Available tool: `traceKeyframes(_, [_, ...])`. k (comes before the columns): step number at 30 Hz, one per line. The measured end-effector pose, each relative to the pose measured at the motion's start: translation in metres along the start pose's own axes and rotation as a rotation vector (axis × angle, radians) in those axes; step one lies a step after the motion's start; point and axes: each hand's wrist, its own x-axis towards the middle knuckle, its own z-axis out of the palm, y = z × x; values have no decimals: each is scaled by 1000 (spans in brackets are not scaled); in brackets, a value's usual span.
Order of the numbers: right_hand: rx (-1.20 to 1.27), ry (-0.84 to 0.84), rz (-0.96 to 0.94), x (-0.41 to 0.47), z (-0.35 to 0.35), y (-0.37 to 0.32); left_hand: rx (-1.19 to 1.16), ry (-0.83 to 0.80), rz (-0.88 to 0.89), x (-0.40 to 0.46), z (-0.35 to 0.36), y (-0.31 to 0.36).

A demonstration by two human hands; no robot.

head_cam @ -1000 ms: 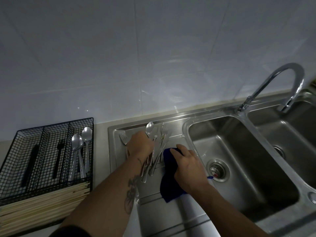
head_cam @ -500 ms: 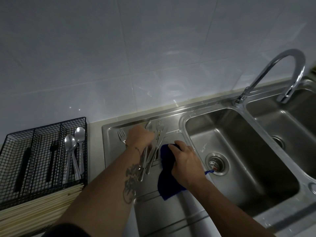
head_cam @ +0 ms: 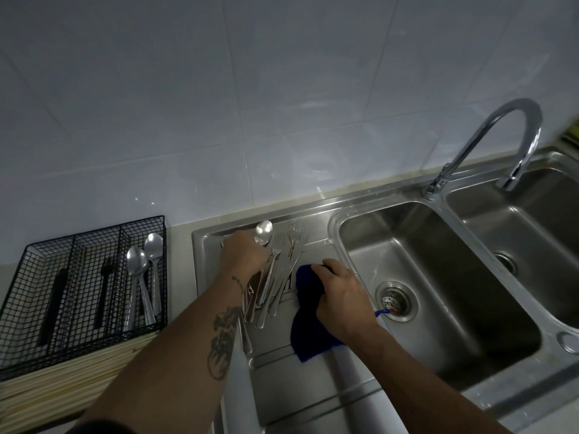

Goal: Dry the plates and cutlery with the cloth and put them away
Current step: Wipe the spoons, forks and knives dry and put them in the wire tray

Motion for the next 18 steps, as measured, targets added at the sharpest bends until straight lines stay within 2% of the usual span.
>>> traceKeyframes(6, [145,90,23,-16,-10,-4,82,-54,179,-28,-21,-10])
traceKeyframes(11, [174,249,21,-26,-23,-17,164,-162,370,-75,-35,-14])
traceKeyframes(15, [-82,275,-186,-38,-27,-39,79,-68,467,-115,-53,-3])
traceKeyframes(18, [-78,307,-189,-50,-30,-38,34,-7,498,-136,-67,-6])
